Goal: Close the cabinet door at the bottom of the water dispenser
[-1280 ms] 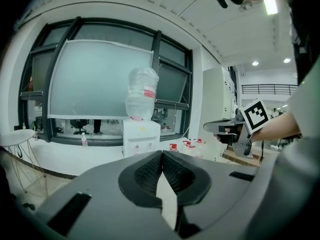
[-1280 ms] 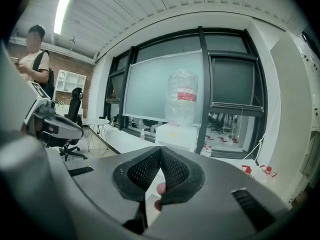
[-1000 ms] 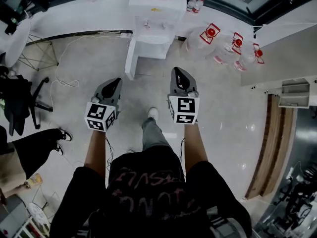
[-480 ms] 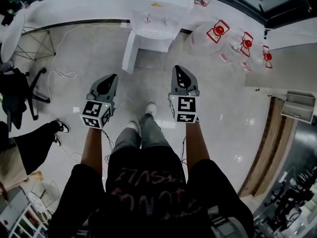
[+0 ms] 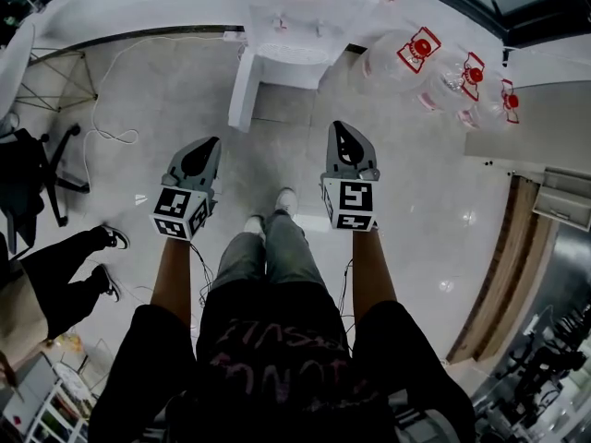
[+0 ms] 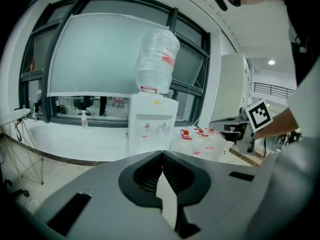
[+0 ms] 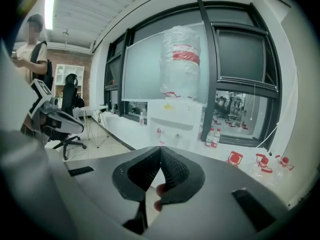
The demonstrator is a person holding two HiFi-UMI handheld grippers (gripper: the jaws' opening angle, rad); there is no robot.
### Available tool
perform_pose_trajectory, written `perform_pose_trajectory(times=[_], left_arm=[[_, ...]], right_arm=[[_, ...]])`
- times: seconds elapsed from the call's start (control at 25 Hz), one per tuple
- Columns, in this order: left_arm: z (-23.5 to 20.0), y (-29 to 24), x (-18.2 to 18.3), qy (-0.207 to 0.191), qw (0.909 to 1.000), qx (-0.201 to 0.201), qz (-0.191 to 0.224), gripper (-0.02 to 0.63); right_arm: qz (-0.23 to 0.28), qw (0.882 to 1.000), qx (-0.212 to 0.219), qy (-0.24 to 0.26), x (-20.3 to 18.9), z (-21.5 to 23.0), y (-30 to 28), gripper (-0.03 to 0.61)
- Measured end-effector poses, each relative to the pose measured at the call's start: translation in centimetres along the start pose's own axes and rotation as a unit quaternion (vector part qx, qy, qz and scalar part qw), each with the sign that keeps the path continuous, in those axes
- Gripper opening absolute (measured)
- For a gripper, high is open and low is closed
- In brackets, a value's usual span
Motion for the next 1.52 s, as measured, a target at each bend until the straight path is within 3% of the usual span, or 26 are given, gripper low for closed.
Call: perform_pose_trajectory(times=[0.28,1.12,1.52], left_arm=[[-1.9,-3.8,-5.4,0.017,0.9998,0.008,0.007,0.015],[-4.6,-15.0,-25.0,0.023,0.9986,0.043,0.02,0.015],[-5.4,-21.3,-33.7,0.019,0.9987,0.04,0.027,0.015]], right_arm=[[0.004,1.0,0.007,-0.003,-4.7,0.1,-4.0,0.014],[-0.004,0.999,0.041,0.016,-23.9,2.4,-16.0,0.014],[0.006,1.0,0.022,0.009,-32.7,4.7,-20.1,0.014]])
Point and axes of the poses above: the fingertips, and each gripper's own axes: y backward along the fingers, z to its right, x out of its top, the point moved 10 cm from there along y, backward along the fingers, and after that the axes turned 15 degrees about x, right-handed, at the moved point
